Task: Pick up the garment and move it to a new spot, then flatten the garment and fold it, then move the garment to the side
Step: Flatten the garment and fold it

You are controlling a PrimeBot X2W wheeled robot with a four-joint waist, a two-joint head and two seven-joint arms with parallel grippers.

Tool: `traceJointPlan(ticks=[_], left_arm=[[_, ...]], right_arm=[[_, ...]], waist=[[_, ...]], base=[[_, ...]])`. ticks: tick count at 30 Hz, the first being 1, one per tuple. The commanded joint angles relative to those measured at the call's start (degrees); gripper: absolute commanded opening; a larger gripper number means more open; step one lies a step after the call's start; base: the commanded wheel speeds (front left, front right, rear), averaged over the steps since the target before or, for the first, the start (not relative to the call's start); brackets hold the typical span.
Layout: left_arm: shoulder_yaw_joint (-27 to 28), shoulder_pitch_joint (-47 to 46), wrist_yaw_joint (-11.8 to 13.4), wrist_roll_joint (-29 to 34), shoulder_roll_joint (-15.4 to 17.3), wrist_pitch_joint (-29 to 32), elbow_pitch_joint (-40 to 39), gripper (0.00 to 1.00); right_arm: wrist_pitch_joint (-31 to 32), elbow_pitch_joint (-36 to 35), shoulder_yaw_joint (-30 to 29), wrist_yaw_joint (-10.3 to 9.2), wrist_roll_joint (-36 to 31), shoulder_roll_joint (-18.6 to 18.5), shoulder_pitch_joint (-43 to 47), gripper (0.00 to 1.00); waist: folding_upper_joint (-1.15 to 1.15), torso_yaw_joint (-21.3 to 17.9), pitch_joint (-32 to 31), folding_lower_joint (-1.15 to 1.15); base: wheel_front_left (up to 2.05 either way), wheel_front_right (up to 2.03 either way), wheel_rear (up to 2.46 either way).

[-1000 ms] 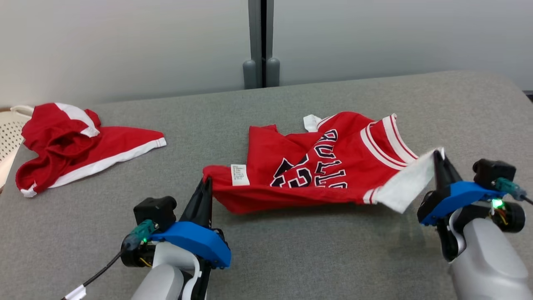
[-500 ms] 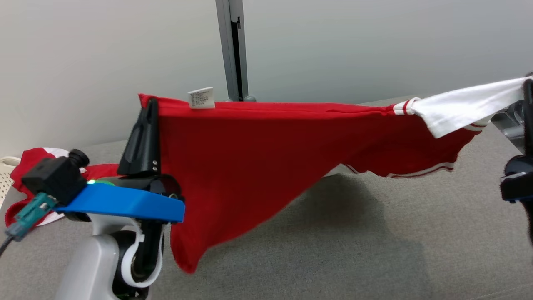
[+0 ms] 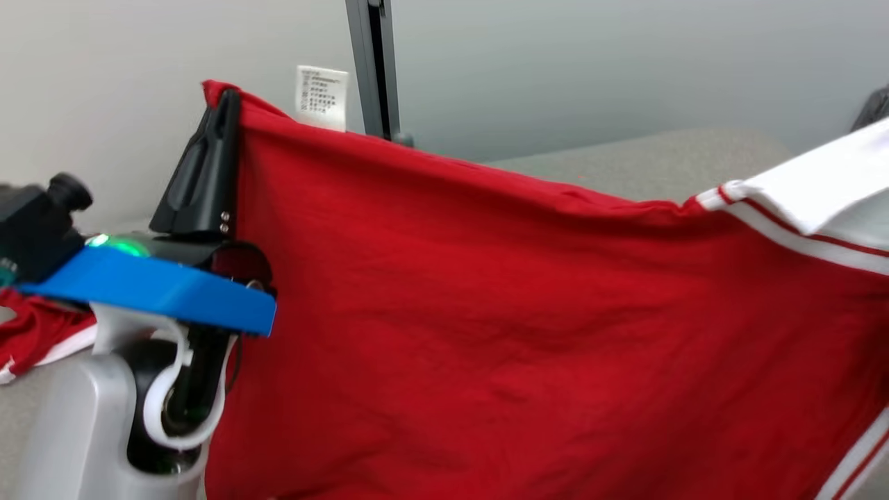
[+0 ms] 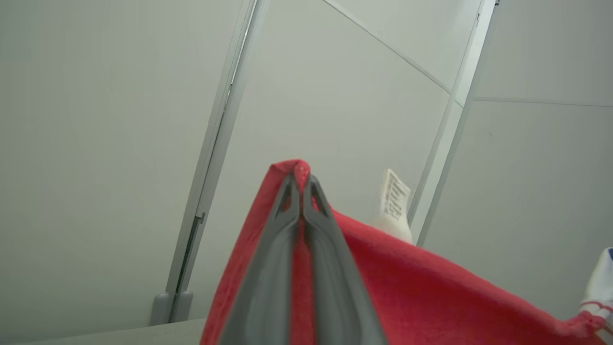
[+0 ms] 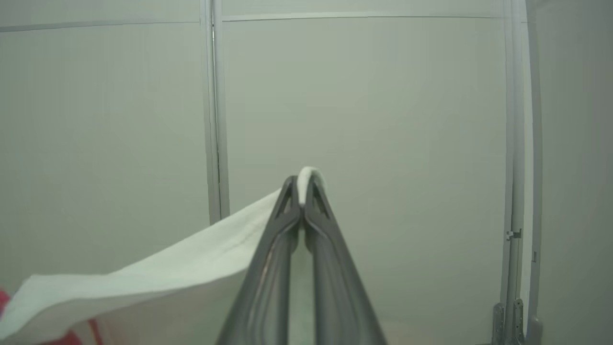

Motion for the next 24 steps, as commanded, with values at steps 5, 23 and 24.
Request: traceJointPlan(ticks=[5,23,24], left_arm=[[-0.42,-10.52,-1.82,1.39,1.4,1.6,7.77,0.0],[-1.43,-63.5,-4.41,16.46,3.57,-13.55,50.04,0.0],[-1.92,-64.74,-4.69,17.26,3.66,-14.76,52.04,0.0]], right_arm=[[-1.48,8.26,3.54,0.03,-0.48,0.59,-9.47,0.0],[-19.03,52.34,11.88,0.02,-15.77,7.91,-65.33,0.0],[-20.47,53.91,11.8,0.02,-15.85,8.09,-66.32,0.0]], waist=[[0.01,0.18,8.08,0.0],[0.01,-7.38,29.18,0.0],[0.01,-7.58,30.43,0.0]], base=[[0.0,0.0,0.0],[0.0,0.0,0.0],[0.0,0.0,0.0]])
